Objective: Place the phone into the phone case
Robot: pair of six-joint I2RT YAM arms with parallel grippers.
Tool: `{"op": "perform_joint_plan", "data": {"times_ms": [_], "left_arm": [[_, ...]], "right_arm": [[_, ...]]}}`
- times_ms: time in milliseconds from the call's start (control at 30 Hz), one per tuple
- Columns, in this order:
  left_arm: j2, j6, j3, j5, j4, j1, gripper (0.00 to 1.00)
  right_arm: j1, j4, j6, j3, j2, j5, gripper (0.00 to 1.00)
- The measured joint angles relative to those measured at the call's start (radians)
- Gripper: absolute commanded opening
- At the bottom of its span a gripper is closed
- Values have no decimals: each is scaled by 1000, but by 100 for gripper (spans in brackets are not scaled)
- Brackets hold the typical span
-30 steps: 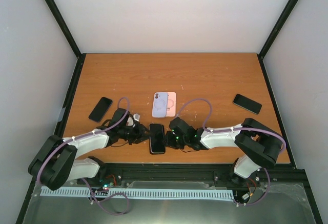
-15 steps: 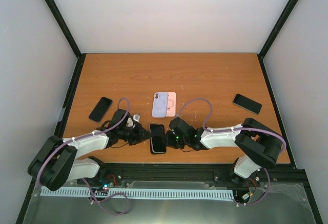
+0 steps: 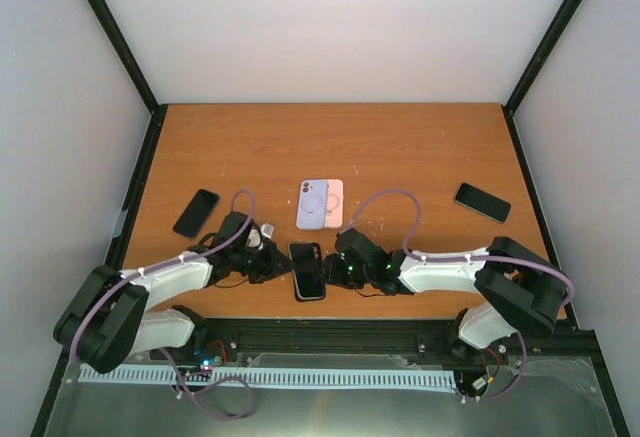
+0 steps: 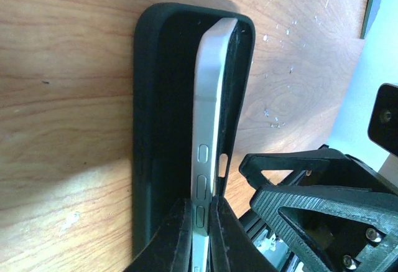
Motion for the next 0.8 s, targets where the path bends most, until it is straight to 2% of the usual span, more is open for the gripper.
{"op": "perform_joint_plan", "data": {"times_ms": [200, 467, 700, 800], "left_arm": [[71, 26, 14, 17, 24, 0, 6], [114, 53, 16, -2, 43, 0, 16], [119, 55, 16, -31, 55, 0, 18], [116, 56, 16, -45, 49, 0, 25]], "right_arm": [[0, 0, -40, 6, 21, 0, 43], [-14, 45, -92, -5, 50, -5, 43], [-29, 105, -121, -25, 61, -27, 43], [-34, 127, -124, -27, 70, -40, 43]]}}
